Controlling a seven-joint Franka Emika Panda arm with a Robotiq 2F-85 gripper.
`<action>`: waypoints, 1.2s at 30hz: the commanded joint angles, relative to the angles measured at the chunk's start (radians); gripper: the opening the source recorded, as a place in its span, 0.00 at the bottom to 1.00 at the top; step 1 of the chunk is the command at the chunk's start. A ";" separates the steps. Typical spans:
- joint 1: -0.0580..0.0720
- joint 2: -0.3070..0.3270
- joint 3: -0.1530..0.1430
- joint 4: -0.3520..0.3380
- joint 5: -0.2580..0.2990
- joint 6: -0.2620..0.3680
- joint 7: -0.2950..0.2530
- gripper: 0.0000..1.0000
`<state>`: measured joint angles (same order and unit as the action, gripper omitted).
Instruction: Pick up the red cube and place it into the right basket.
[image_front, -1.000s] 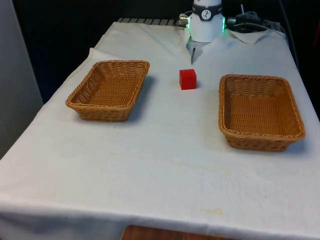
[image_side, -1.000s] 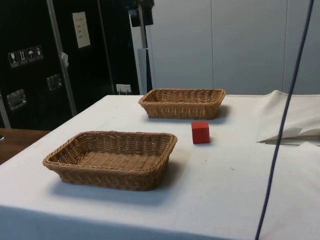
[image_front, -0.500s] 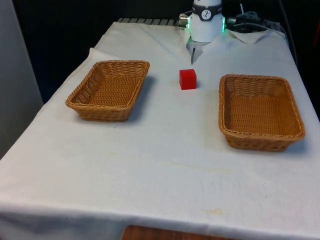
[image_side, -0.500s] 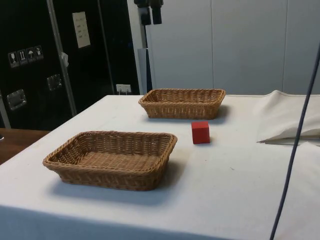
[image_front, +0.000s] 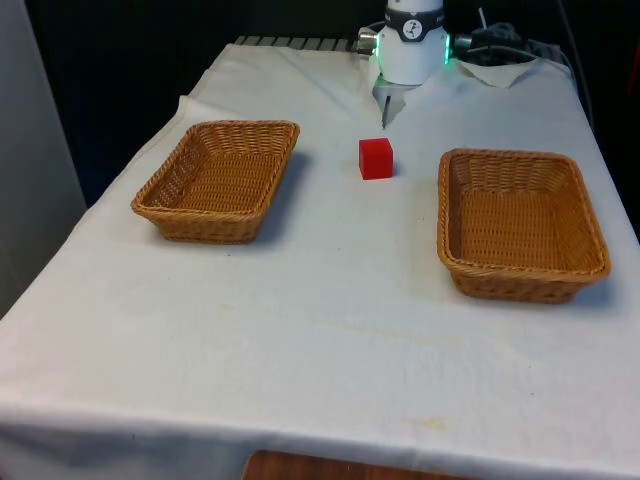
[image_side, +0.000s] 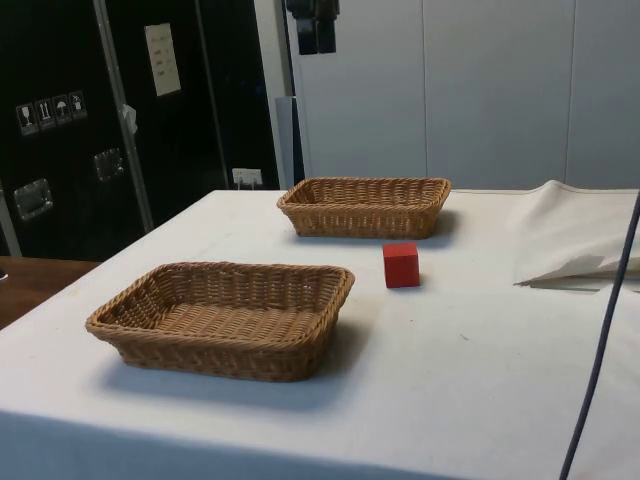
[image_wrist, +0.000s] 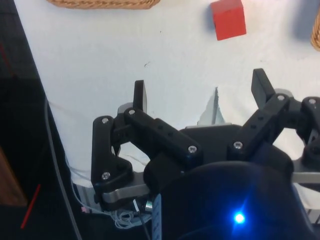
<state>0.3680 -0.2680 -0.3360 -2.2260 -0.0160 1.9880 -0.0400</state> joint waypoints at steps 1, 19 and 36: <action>-0.002 -0.013 0.003 -0.016 -0.011 0.017 0.004 1.00; -0.003 -0.063 0.012 -0.107 -0.098 0.057 -0.008 1.00; -0.021 -0.082 -0.004 -0.249 -0.110 0.181 -0.067 1.00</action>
<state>0.3470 -0.3500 -0.3400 -2.4750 -0.1260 2.1690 -0.1070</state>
